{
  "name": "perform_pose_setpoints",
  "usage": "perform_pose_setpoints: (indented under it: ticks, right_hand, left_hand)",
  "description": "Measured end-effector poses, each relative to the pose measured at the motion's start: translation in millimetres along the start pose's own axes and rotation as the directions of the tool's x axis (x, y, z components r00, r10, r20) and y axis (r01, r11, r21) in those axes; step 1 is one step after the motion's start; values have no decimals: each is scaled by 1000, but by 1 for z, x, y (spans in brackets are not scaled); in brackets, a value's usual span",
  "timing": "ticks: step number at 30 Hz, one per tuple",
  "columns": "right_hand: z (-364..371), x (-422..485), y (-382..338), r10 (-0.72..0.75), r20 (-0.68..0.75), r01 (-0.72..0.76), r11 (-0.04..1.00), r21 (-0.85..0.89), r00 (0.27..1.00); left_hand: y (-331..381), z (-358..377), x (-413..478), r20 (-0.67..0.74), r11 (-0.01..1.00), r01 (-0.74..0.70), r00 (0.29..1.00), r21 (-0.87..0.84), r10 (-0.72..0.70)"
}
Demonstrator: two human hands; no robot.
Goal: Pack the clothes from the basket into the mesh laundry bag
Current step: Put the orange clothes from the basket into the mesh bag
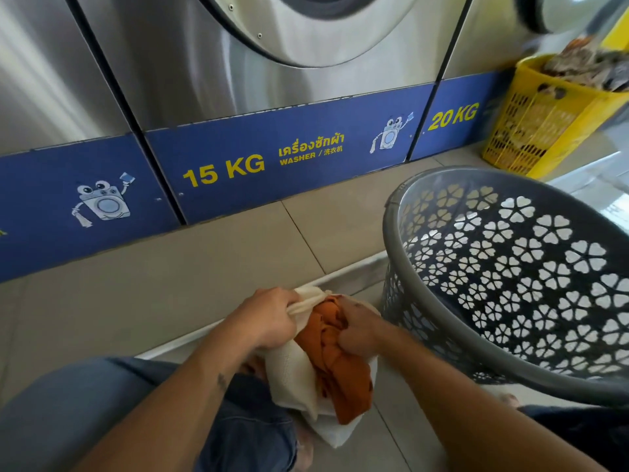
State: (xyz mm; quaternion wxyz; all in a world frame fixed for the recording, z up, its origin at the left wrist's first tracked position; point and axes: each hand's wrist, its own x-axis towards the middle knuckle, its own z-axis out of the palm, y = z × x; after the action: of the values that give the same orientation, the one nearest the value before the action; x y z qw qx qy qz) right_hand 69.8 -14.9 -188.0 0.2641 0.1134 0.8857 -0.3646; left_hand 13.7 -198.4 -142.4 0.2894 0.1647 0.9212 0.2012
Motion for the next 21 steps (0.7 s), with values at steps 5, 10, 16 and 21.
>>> perform_pose_setpoints:
  ticks: [5,10,16,21]
  right_hand:
    - [-12,-41,4,-73,-43,73,997,-16,996]
    - [23,-63,-23,-98,-9,97,992,-74,995]
    - [98,-59,-4,-26,-77,32,996,85,997]
    - [77,-44,-12,-196,-369,316,901,297,908]
  left_hand:
    - [7,-4,-2,71,999,-14,997,29,11]
    - [7,-7,-1,53,996,22,998,81,-27]
    - [2,-8,-7,144,997,13,989,71,-23]
    - [-1,-11,-7,151,995,20,988,93,-34]
